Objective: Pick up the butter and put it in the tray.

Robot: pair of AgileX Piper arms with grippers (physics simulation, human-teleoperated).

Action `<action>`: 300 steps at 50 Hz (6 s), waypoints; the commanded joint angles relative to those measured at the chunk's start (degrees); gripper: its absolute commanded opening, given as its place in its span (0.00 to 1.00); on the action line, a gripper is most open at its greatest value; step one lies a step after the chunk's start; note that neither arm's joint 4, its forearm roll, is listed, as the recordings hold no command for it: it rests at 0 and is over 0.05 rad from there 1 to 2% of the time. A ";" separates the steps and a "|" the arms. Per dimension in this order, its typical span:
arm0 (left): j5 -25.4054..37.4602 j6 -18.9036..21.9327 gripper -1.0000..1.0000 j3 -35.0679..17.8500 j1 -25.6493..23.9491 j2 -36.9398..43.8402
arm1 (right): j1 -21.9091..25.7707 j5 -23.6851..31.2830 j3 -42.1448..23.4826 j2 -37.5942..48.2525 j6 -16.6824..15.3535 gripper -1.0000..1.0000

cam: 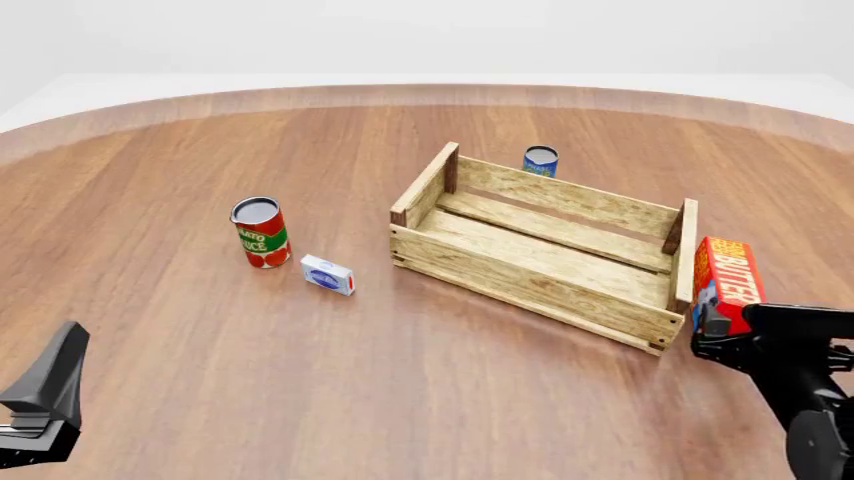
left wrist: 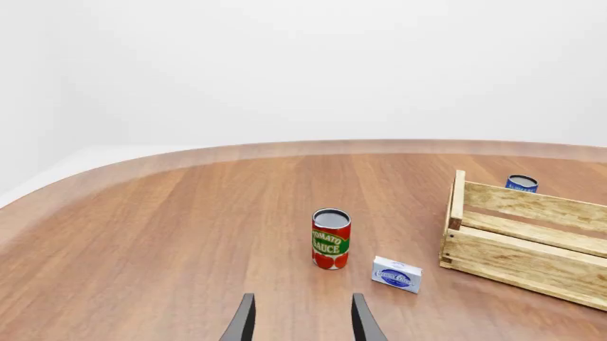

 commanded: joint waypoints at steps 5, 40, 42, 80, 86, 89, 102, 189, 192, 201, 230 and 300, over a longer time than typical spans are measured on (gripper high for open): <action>0.00 0.00 1.00 0.00 0.00 0.00 | -0.08 0.01 -1.01 1.46 -0.03 1.00; 0.00 0.00 1.00 0.00 0.00 0.00 | -0.17 0.07 -2.96 3.81 0.23 1.00; 0.00 0.00 1.00 0.00 0.00 0.00 | -0.10 0.07 -2.94 3.80 0.26 0.00; 0.00 0.00 1.00 0.00 0.00 0.00 | -0.85 2.91 0.75 -7.91 0.79 0.00; 0.00 0.00 1.00 0.00 0.00 0.00 | -1.29 5.63 1.52 -12.65 0.83 0.00; 0.00 0.00 1.00 0.00 0.00 0.00 | -1.51 7.40 1.87 -15.28 0.73 0.00; 0.00 0.00 1.00 0.00 0.00 0.00 | -1.35 19.37 2.82 -31.23 0.97 0.00; 0.00 0.00 1.00 0.00 0.00 0.00 | 16.24 47.06 -12.48 -49.53 -4.68 0.00; 0.00 0.00 1.00 0.00 0.00 0.00 | 17.10 46.32 -13.49 -47.81 -4.70 0.00; 0.00 0.00 1.00 0.00 0.00 0.00 | 18.97 43.97 -14.87 -43.65 -4.25 0.00; 0.00 0.00 1.00 0.00 0.00 0.00 | 24.11 39.29 -19.38 -31.97 -3.81 0.00; 0.00 0.00 1.00 0.00 0.00 0.00 | 27.26 33.00 -25.89 -13.82 -2.67 0.00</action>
